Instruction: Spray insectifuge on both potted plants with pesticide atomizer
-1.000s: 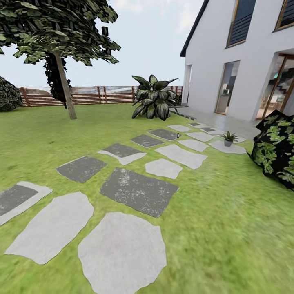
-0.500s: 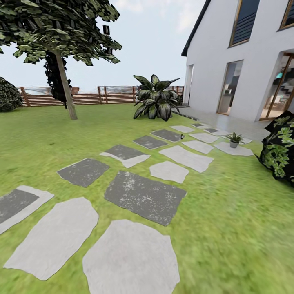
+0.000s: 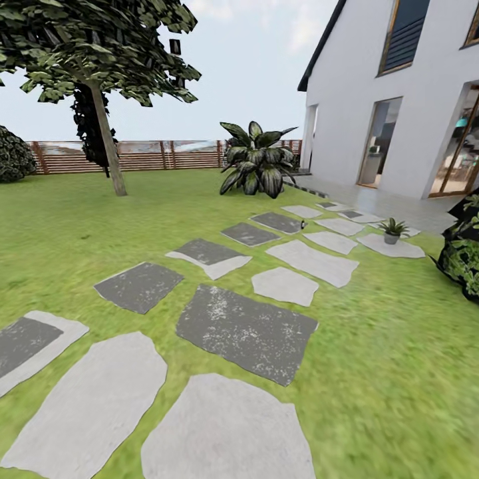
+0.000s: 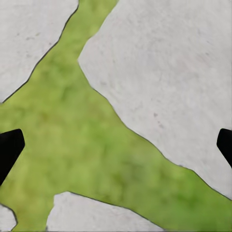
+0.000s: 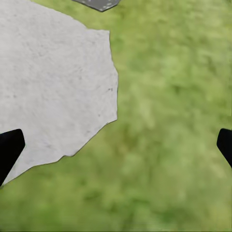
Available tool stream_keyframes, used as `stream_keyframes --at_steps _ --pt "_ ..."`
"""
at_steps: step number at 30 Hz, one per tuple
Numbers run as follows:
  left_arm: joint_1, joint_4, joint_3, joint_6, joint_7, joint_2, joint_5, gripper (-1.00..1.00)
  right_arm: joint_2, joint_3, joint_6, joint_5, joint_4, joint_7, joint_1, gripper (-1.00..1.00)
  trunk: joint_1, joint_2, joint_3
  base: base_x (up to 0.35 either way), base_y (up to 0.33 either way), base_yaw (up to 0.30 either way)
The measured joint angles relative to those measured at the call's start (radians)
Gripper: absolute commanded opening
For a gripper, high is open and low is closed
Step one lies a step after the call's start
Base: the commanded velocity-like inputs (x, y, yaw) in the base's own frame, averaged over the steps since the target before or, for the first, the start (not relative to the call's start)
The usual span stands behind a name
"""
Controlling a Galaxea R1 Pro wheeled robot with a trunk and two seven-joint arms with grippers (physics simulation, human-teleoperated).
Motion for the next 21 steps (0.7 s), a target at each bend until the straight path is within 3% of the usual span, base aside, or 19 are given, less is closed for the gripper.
stream_keyframes --at_steps 21 --pt "0.000 0.000 0.000 0.000 0.000 0.000 0.000 1.00 0.000 0.000 0.000 0.000 0.001 0.000 0.000 1.00 0.000 0.000 0.000 0.326 0.106 -0.017"
